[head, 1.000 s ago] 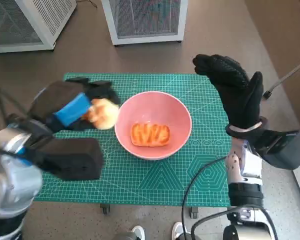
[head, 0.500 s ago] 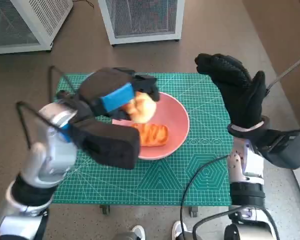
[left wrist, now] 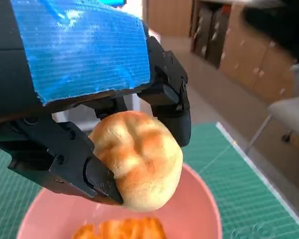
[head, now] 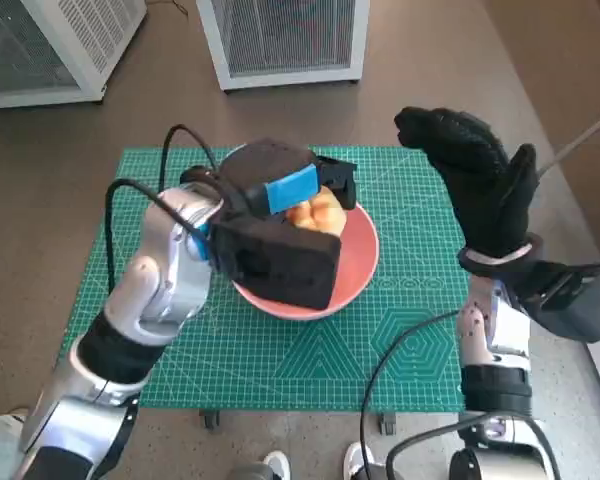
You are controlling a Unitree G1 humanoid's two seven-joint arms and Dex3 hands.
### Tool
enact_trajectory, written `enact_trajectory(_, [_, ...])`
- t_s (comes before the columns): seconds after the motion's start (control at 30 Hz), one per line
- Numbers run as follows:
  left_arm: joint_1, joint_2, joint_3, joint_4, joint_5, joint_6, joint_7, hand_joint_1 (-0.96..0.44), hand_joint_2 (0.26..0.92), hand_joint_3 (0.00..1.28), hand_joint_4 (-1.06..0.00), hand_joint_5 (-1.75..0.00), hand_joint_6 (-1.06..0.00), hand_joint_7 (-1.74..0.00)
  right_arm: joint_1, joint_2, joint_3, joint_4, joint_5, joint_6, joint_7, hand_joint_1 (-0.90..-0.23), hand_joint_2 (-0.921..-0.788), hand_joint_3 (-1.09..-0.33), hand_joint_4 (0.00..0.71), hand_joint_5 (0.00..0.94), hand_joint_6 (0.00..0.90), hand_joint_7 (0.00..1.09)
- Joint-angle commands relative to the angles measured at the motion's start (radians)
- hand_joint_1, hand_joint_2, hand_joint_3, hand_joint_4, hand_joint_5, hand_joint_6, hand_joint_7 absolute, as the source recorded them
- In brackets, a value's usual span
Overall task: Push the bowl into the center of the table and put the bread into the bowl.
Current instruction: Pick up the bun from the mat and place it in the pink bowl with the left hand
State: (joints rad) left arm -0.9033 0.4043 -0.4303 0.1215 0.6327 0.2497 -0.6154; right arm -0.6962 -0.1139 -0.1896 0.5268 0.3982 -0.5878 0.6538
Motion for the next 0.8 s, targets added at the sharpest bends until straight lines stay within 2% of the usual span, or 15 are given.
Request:
enact_trajectory(0.03, [-0.033,-0.015,-0.024,0.09,0.021,-0.006,0.005,0.0,0.92,0.08,-0.66,-1.26,-0.65,-1.09,0.022,-0.001,-0.001,0.004,0.001,0.003,0.0,-0.661,-0.921,-0.678,0.219,0.0,0.193,0.29])
enact_trajectory(0.2, [-0.044,-0.028,-0.032,0.15,0.015,0.008,-0.017,0.0,0.92,0.11,-0.62,-1.37,-0.61,-1.05,0.029,0.002,0.003,-0.009,-0.005,0.003,-0.009,-0.662,-0.921,-0.678,0.218,0.0,0.191,0.29])
enact_trajectory(0.27, [-0.047,-0.034,-0.033,0.158,0.012,0.027,-0.035,0.0,0.921,0.15,-0.57,-1.35,-0.57,-1.18,0.032,0.002,0.004,-0.013,-0.005,0.005,-0.011,-0.663,-0.921,-0.678,0.218,0.0,0.19,0.29])
enact_trajectory(0.3, [-0.047,-0.036,-0.034,0.16,0.011,0.036,-0.043,0.13,0.921,0.17,-0.56,-1.36,-0.48,-0.96,0.032,0.002,0.004,-0.014,-0.005,0.006,-0.011,-0.663,-0.921,-0.678,0.218,0.0,0.19,0.29])
enact_trajectory(0.33, [-0.048,-0.039,-0.034,0.162,0.009,0.047,-0.053,0.17,0.921,0.17,-0.56,-1.36,-0.47,-0.85,0.033,0.002,0.004,-0.014,-0.005,0.006,-0.011,-0.663,-0.921,-0.678,0.218,0.0,0.19,0.29])
enact_trajectory(0.37, [-0.048,-0.041,-0.034,0.163,0.008,0.055,-0.06,0.24,0.921,0.19,-0.53,-1.38,-0.43,-0.61,0.033,0.003,0.004,-0.014,-0.004,0.006,-0.011,-0.665,-0.921,-0.677,0.218,0.0,0.189,0.29])
enact_trajectory(0.4, [-0.047,-0.043,-0.034,0.166,0.007,0.063,-0.067,0.26,0.921,0.2,-0.52,-1.39,-0.42,-0.53,0.033,0.003,0.003,-0.013,-0.004,0.007,-0.011,-0.665,-0.921,-0.677,0.218,0.0,0.189,0.29])
enact_trajectory(0.43, [-0.047,-0.044,-0.034,0.167,0.006,0.068,-0.072,0.22,0.895,0.2,-0.46,-1.23,-0.39,-0.39,0.033,0.003,0.003,-0.013,-0.003,0.007,-0.011,-0.666,-0.921,-0.676,0.218,0.0,0.189,0.29])
enact_trajectory(0.47, [-0.045,-0.044,-0.033,0.166,0.004,0.074,-0.078,0.13,0.865,0.17,-0.42,-0.88,-0.38,-0.27,0.033,0.004,0.004,-0.012,-0.004,0.006,-0.012,-0.667,-0.921,-0.676,0.218,0.0,0.189,0.28])
enact_trajectory(0.5, [-0.044,-0.044,-0.032,0.164,0.002,0.079,-0.083,0.06,0.843,0.14,-0.35,-0.57,-0.36,-0.18,0.034,0.004,0.004,-0.012,-0.005,0.006,-0.013,-0.667,-0.921,-0.676,0.218,0.0,0.189,0.28])
enact_trajectory(0.57, [-0.038,-0.04,-0.027,0.147,-0.002,0.091,-0.096,-0.01,0.825,0.1,-0.26,-0.29,-0.34,-0.1,0.034,0.005,0.004,-0.012,-0.007,0.004,-0.014,-0.667,-0.921,-0.676,0.218,0.0,0.189,0.28])
enact_trajectory(0.6, [-0.033,-0.035,-0.022,0.132,-0.005,0.095,-0.101,-0.04,0.817,0.09,-0.22,-0.19,-0.32,-0.06,0.034,0.005,0.004,-0.012,-0.007,0.005,-0.014,-0.666,-0.921,-0.676,0.218,0.0,0.189,0.28])
enact_trajectory(0.67, [-0.022,-0.025,-0.012,0.1,-0.011,0.101,-0.107,-0.08,0.81,0.07,-0.17,-0.1,-0.31,-0.03,0.034,0.006,0.004,-0.012,-0.006,0.007,-0.014,-0.666,-0.921,-0.675,0.218,0.0,0.19,0.28])
enact_trajectory(0.8, [0.009,-0.001,0.007,0.028,-0.005,0.096,-0.079,-0.16,0.806,0.05,-0.13,-0.03,-0.28,-0.01,0.034,0.007,0.005,-0.015,-0.007,0.008,-0.015,-0.665,-0.921,-0.676,0.219,0.0,0.19,0.28])
